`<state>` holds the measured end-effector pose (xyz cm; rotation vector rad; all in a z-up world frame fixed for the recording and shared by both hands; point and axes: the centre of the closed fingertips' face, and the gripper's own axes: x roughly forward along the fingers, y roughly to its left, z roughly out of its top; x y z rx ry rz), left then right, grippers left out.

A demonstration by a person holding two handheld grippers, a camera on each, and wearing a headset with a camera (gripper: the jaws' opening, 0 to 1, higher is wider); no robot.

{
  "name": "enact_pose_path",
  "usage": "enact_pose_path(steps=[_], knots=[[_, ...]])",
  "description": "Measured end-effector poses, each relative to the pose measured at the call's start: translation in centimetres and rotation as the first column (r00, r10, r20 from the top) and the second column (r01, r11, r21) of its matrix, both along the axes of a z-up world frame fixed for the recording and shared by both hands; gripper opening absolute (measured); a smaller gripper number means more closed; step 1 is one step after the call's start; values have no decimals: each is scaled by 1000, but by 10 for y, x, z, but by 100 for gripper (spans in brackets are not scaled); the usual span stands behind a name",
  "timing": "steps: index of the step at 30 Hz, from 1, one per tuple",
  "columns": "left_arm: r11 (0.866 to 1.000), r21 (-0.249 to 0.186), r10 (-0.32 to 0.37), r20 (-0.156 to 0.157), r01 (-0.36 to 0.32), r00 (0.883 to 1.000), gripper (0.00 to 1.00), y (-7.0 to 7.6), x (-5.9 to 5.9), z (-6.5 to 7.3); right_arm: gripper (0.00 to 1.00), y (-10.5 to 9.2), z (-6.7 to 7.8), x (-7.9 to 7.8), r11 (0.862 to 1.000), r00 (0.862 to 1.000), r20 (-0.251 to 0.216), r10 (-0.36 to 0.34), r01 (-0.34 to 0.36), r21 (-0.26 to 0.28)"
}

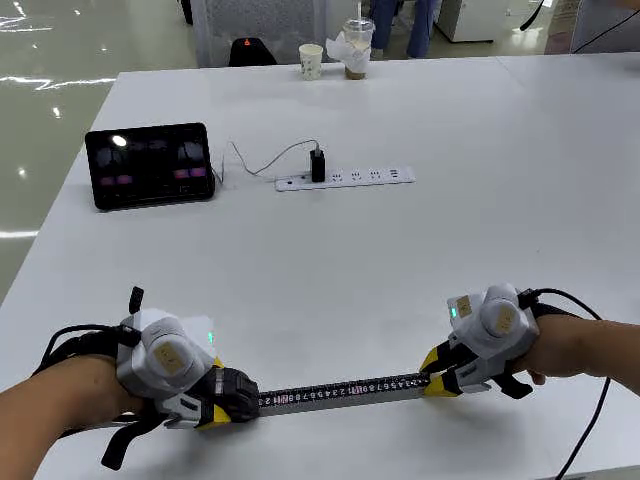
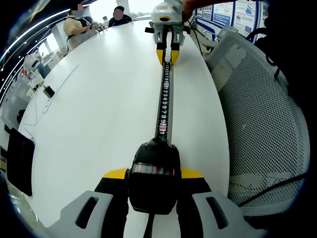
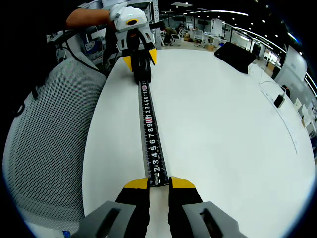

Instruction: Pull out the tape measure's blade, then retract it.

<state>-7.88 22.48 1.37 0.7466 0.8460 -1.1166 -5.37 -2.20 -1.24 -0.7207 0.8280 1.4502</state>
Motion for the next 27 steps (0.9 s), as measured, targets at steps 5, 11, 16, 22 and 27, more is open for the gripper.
enact_pose_path(steps=[5,11,16,22,27], knots=[[1000,-1,2,2,-2,1000,31,0,0,0,10,-4,0,1,1000,1000,-1,-4,4,-2],[1000,-3,6,1,-6,1000,31,0,0,0,10,-3,-1,1,1000,1000,-8,-14,14,-1],[1000,-14,14,11,-14,1000,32,-1,1,0,11,0,-2,1,999,1000,-20,-13,13,-35],[999,-29,26,22,-25,999,32,-2,2,1,12,0,-3,0,997,1000,-7,18,-18,-80],[1000,-20,22,16,-21,1000,33,-3,2,0,12,-1,-4,-2,994,998,33,53,-49,-95]])
